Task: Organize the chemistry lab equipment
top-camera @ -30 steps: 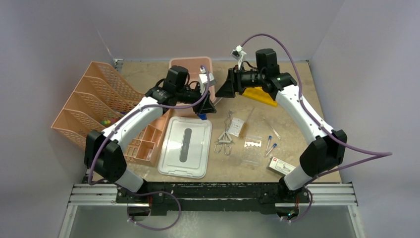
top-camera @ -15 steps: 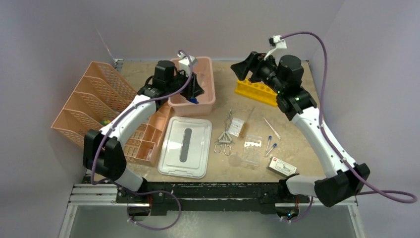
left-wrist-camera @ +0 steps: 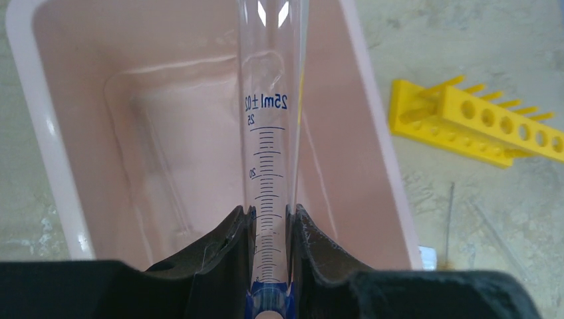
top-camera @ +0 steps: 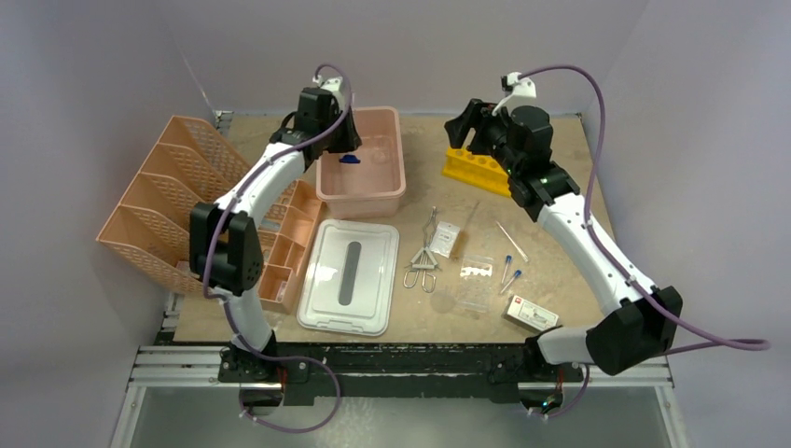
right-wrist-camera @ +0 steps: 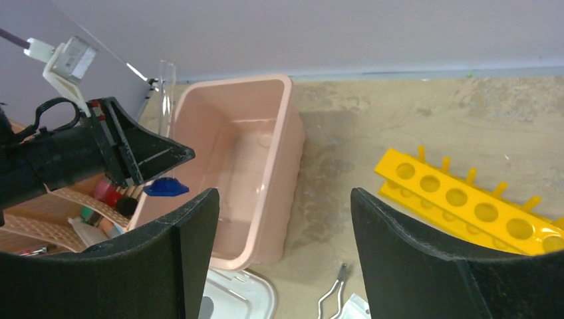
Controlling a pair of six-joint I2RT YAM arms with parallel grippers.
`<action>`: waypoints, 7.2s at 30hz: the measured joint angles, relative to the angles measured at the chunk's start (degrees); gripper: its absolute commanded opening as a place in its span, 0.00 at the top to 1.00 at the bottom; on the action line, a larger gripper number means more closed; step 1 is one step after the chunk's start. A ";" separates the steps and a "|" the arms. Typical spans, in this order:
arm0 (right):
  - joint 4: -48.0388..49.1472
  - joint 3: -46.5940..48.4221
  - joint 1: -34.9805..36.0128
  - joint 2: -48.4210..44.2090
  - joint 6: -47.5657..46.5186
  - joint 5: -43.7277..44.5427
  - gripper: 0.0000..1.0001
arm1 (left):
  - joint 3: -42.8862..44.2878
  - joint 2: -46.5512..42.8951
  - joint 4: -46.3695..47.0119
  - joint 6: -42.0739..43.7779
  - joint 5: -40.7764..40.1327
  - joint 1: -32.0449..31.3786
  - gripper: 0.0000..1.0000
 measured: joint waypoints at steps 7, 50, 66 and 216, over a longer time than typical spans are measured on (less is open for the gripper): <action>-0.42 0.72 0.00 2.45 -0.39 0.46 0.26 | 6.43 9.07 -9.01 0.26 -3.96 0.00 1.00; -11.65 2.43 0.00 1.99 1.09 1.90 0.28 | 17.64 26.40 -25.11 -3.19 -15.41 -1.90 0.64; -21.68 -0.98 0.02 0.70 5.20 1.33 0.33 | 17.53 11.26 -24.61 -4.48 -13.03 -1.90 0.51; -12.50 1.73 -2.19 3.89 15.08 -7.85 0.37 | 26.49 20.79 -33.42 4.55 -16.87 -3.76 1.00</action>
